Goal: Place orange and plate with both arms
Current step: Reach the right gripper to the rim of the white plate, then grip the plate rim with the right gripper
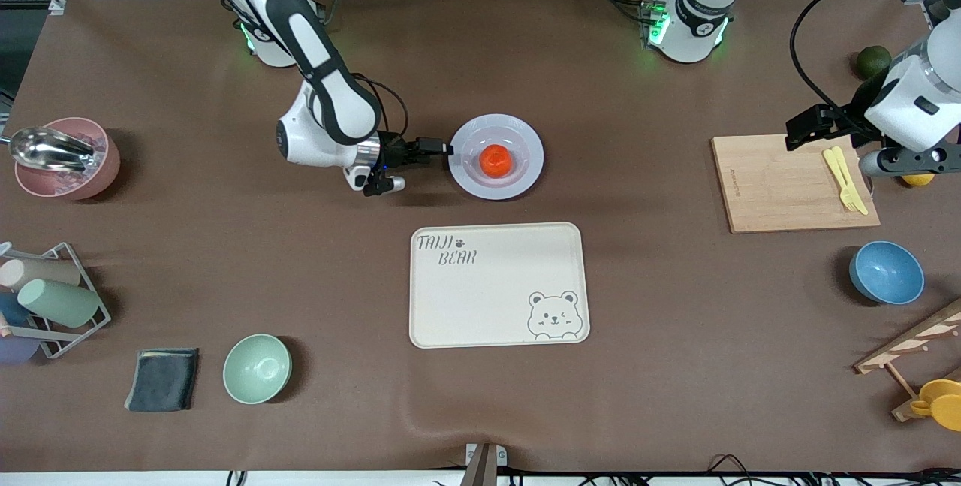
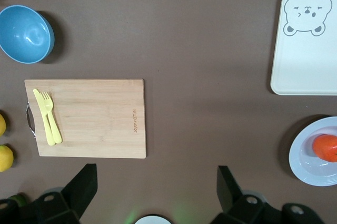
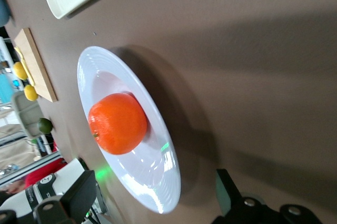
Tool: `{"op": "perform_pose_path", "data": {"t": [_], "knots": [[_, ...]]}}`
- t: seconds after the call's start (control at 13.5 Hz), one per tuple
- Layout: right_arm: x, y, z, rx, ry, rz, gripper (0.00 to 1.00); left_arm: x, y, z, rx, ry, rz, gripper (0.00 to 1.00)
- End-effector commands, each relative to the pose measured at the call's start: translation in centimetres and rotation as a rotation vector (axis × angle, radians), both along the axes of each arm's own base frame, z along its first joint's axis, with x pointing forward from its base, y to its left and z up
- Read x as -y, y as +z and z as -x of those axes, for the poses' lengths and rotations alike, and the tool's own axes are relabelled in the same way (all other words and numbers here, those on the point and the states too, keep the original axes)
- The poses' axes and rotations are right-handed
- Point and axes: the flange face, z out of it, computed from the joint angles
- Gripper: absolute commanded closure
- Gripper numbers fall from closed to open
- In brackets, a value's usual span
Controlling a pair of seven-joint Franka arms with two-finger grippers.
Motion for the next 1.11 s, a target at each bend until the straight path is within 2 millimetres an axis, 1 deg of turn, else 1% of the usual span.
{"op": "perform_pose_path", "data": {"t": [0.0, 0.07, 0.22, 0.3, 0.45, 0.59, 0.67, 0.74, 0.82, 1.04], "knots": [[-1.0, -1.5, 1.1, 0.013, -0.034, -0.027, 0.00, 0.0, 0.0, 0.0, 0.005, 0.009, 0.022, 0.00], [-1.6, -1.6, 1.5, 0.009, -0.039, -0.034, 0.00, 0.0, 0.0, -0.1, 0.003, 0.009, 0.022, 0.00], [-2.1, -1.6, 1.9, 0.016, -0.060, -0.023, 0.00, -0.1, -0.2, -0.2, 0.000, 0.011, 0.022, 0.00], [-2.9, -1.5, 2.4, 0.018, -0.064, -0.022, 0.00, 0.0, -0.3, -0.2, -0.001, 0.009, 0.022, 0.00], [-4.5, -2.2, 3.8, 0.015, -0.090, -0.024, 0.00, 0.0, -0.4, -0.2, -0.003, 0.009, 0.022, 0.00], [-4.8, -3.2, 4.2, 0.051, -0.106, -0.040, 0.00, 0.0, -0.4, -0.3, -0.001, 0.009, 0.022, 0.00], [-4.7, -3.7, 4.4, 0.070, -0.109, -0.047, 0.32, 0.0, -0.6, -0.2, -0.006, 0.010, 0.022, 0.00], [-4.8, -3.8, 4.4, 0.070, -0.124, -0.055, 0.76, 0.0, -0.6, -0.2, -0.006, 0.010, 0.022, 0.00], [-4.7, -3.8, 4.4, 0.069, -0.130, -0.056, 1.00, 0.0, -0.6, -0.3, -0.004, 0.010, 0.022, 0.00], [-4.9, -3.5, 4.0, 0.072, -0.133, -0.066, 1.00, 0.0, -0.7, -0.3, -0.003, 0.010, 0.022, 0.00]]}}
